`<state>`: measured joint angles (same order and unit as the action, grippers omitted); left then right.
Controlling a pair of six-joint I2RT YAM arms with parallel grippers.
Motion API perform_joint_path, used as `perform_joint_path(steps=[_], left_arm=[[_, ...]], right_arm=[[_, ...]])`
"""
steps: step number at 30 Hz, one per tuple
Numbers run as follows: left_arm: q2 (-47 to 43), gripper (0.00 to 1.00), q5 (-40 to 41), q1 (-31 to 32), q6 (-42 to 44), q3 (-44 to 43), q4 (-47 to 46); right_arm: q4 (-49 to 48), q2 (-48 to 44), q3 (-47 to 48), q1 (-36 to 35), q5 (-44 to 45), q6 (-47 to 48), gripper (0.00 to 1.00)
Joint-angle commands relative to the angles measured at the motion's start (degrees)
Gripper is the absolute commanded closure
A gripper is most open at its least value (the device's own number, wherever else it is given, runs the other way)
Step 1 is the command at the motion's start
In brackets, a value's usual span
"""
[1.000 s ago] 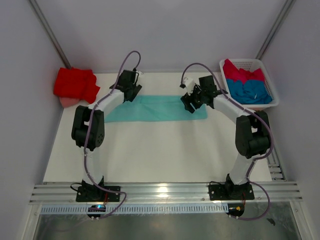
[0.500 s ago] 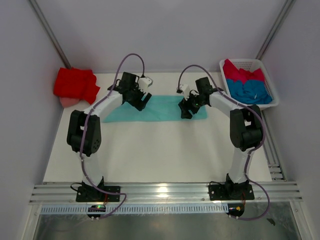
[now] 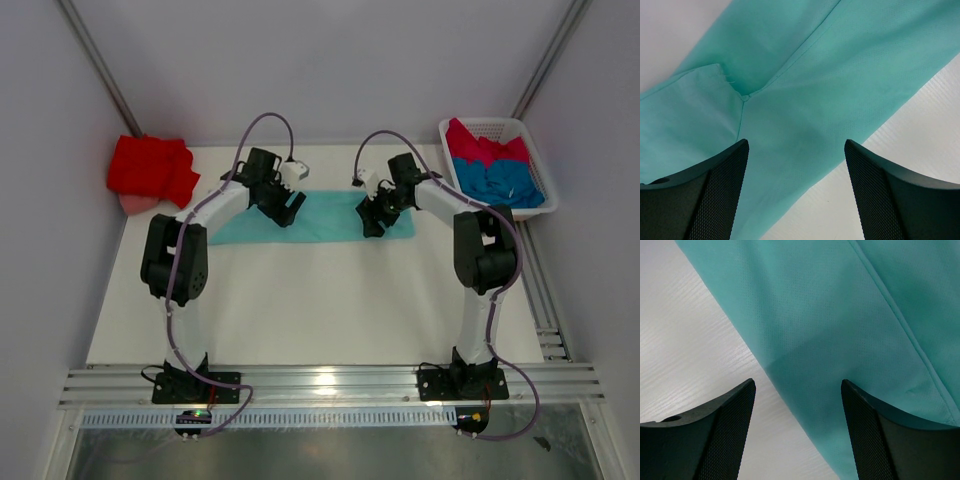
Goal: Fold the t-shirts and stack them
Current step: Fold the tshirt
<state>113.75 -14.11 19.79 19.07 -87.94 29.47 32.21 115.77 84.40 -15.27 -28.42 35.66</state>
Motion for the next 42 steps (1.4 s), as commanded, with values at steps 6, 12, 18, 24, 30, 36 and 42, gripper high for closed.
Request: perform_joint_path(steps=[6,12,18,24,30,36,42], left_arm=[[-0.38,0.21,1.71,-0.54,1.94,0.58,-0.03],[-0.46,0.21,1.72,-1.33,2.20,0.75,0.32],[-0.38,0.21,1.28,-2.12,1.94,0.84,0.50],[0.06,0.21,0.84,-2.30,1.85,0.84,0.67],[0.41,0.21,0.57,-2.65,1.94,0.49,0.94],[1.12,0.21,-0.74,-3.53,1.76,0.23,1.29],[2.52,0.21,-2.15,-4.67,1.41,-0.47,1.02]], right_arm=[[1.81,0.78,5.33,0.85,3.46,-3.31,0.27],[2.77,2.09,7.44,1.56,4.26,-5.42,0.27],[3.56,2.89,8.41,1.56,3.55,-5.43,0.27],[4.62,5.35,9.99,1.64,4.34,-5.43,0.27],[7.34,8.69,13.51,3.40,3.91,-6.91,0.27],[9.18,10.79,16.32,5.60,2.85,-8.50,0.27],[10.07,11.50,17.20,6.39,3.02,-9.29,0.27]])
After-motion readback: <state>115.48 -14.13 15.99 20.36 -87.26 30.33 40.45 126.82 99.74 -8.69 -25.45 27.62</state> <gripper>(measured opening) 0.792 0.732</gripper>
